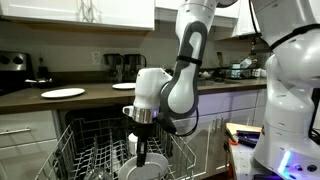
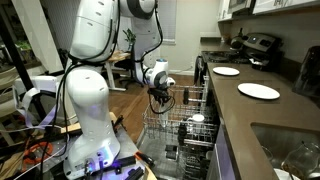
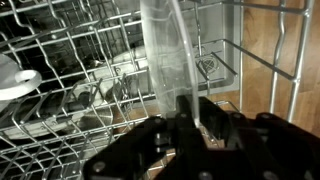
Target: Remove the plate from the dishwasher and put it on the counter top
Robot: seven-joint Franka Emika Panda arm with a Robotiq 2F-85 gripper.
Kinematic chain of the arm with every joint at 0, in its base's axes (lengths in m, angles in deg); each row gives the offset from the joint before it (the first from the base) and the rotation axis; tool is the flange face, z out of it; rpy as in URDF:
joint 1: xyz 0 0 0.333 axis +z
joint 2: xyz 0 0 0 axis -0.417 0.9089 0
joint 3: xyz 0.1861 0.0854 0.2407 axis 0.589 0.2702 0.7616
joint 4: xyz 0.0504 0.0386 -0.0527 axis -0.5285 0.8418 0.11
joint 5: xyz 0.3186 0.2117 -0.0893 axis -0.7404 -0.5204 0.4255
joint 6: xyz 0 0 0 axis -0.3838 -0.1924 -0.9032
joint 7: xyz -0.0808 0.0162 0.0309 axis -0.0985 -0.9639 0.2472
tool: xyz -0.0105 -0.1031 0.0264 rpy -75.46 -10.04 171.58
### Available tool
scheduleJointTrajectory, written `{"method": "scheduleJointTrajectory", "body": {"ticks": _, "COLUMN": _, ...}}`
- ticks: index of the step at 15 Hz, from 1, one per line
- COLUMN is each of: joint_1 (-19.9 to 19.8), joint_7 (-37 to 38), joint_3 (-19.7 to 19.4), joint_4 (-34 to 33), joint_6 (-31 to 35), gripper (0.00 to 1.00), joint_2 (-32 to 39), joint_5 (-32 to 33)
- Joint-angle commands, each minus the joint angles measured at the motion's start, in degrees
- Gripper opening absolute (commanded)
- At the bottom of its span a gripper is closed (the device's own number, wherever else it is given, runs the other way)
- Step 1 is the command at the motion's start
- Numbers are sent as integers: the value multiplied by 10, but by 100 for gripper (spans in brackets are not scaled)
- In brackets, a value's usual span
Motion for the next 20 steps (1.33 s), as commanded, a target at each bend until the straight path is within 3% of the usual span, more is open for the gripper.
{"method": "scheduleJointTrajectory", "body": {"ticks": 1, "joint_1": -89, "joint_7": -75, "joint_3": 80, "joint_4": 6, "joint_6": -6, "gripper": 9, "joint_2": 11, "joint_5": -54}}
{"method": "scheduleJointTrajectory", "body": {"ticks": 5, "joint_1": -136, "joint_7": -104, "joint_3": 113, "joint_4": 9, "joint_6": -40, "gripper": 9, "joint_2": 1, "joint_5": -79}}
{"method": "scheduleJointTrajectory", "body": {"ticks": 9, "joint_1": -155, "joint_7": -123, "joint_3": 125, "joint_4": 8, "joint_6": -75, "gripper": 8, "joint_2": -15, "joint_5": -103}}
{"method": "scheduleJointTrajectory", "body": {"ticks": 20, "joint_1": -90, "joint_7": -133, "joint_3": 61, "joint_4": 12, "joint_6": -186, "gripper": 8, "joint_2": -113, "joint_5": -140}}
